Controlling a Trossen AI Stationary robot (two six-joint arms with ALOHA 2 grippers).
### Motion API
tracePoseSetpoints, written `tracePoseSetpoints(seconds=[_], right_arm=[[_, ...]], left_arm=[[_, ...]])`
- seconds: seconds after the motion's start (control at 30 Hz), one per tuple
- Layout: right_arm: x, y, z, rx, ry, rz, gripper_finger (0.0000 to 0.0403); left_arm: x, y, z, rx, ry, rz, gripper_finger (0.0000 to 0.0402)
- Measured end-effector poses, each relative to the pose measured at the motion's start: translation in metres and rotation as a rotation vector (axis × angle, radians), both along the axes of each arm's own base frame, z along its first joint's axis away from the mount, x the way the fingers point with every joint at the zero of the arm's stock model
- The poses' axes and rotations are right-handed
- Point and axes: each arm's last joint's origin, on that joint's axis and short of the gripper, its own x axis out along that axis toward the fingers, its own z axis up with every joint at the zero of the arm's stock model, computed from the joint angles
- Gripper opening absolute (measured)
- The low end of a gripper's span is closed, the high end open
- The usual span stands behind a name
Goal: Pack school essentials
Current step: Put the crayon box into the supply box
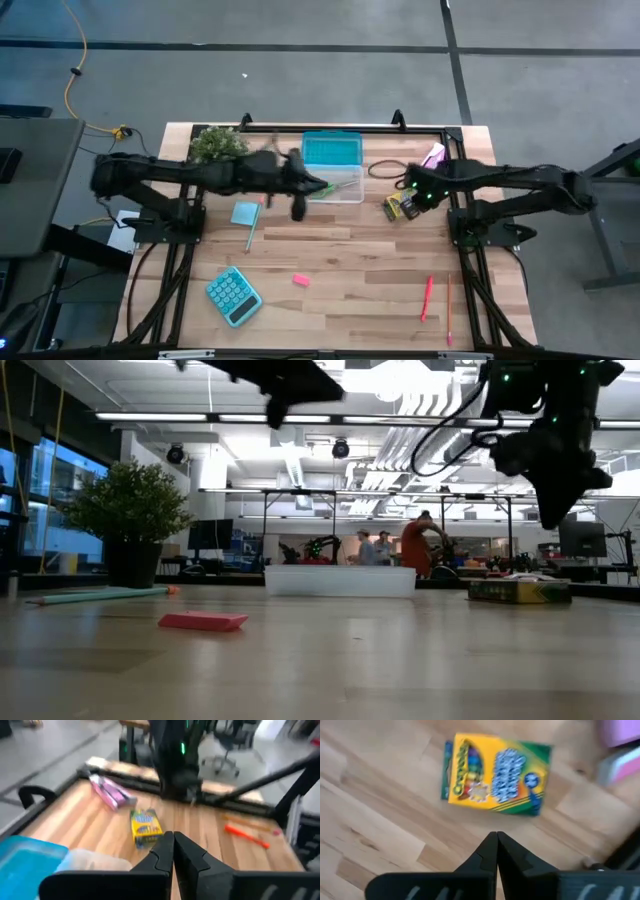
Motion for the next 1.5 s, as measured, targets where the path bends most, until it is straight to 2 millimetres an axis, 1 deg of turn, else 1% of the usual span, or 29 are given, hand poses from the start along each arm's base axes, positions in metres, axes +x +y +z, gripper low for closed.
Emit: tracePoseSetpoints(seconds=[0.07,0.17,0.33,0.43,0.53,0.63,0.73,0.8,0.9,1.0,1.07,1.17,1.23,1.33,1.5], right_arm=[[-0.008,-0.004,0.006,-0.018,-0.015,-0.039,0.0000],[-0.015,-0.011,0.009,-0.028,-0.024,-0.080,0.0000],[-0.016,-0.022,0.007,-0.023,-0.005,-0.102,0.0000],[-0.016,-0.029,0.003,-0.010,0.021,-0.110,0.0000],[-0.015,-0.038,-0.002,0.002,0.052,-0.107,0.0000],[-0.012,-0.046,-0.007,0.004,0.070,-0.095,0.0000],[-0.008,-0.051,-0.014,0.009,0.085,-0.067,0.0000],[-0.007,-0.053,-0.025,0.028,0.097,-0.064,0.0000],[-0.010,-0.053,-0.044,0.063,0.112,-0.065,0.0000],[-0.012,-0.055,-0.054,0.043,0.096,-0.098,0.0000],[-0.012,-0.057,-0.057,0.024,0.086,-0.109,0.0000],[-0.013,-0.059,-0.057,-0.041,0.115,-0.122,0.0000],[-0.012,-0.062,-0.057,-0.063,0.108,-0.132,0.0000],[-0.010,-0.063,-0.060,-0.047,0.106,-0.129,0.0000],[-0.004,-0.067,-0.074,-0.015,0.157,-0.103,0.0000]], left_arm=[[0.019,-0.003,-0.009,-0.004,0.057,-0.013,0.0000],[0.052,-0.011,-0.025,-0.010,0.097,-0.034,0.0000],[0.105,-0.021,-0.051,-0.028,0.147,-0.036,0.0000],[0.135,-0.020,-0.066,-0.026,0.176,-0.027,0.0000],[0.158,-0.017,-0.085,-0.028,0.235,-0.016,0.0000],[0.174,-0.015,-0.107,-0.042,0.298,0.008,0.0000],[0.183,-0.015,-0.128,-0.079,0.327,0.026,0.0000],[0.187,-0.014,-0.138,-0.090,0.331,0.047,0.0000],[0.189,-0.013,-0.148,-0.085,0.346,0.076,0.0000],[0.188,-0.008,-0.149,-0.062,0.349,0.126,0.0000],[0.188,-0.004,-0.149,-0.043,0.337,0.164,0.0000],[0.185,0.004,-0.152,-0.024,0.352,0.187,0.0000],[0.183,0.009,-0.154,-0.037,0.374,0.178,0.0000],[0.180,0.013,-0.157,-0.048,0.418,0.162,0.0000],[0.181,0.009,-0.155,-0.060,0.416,0.099,0.0000]])
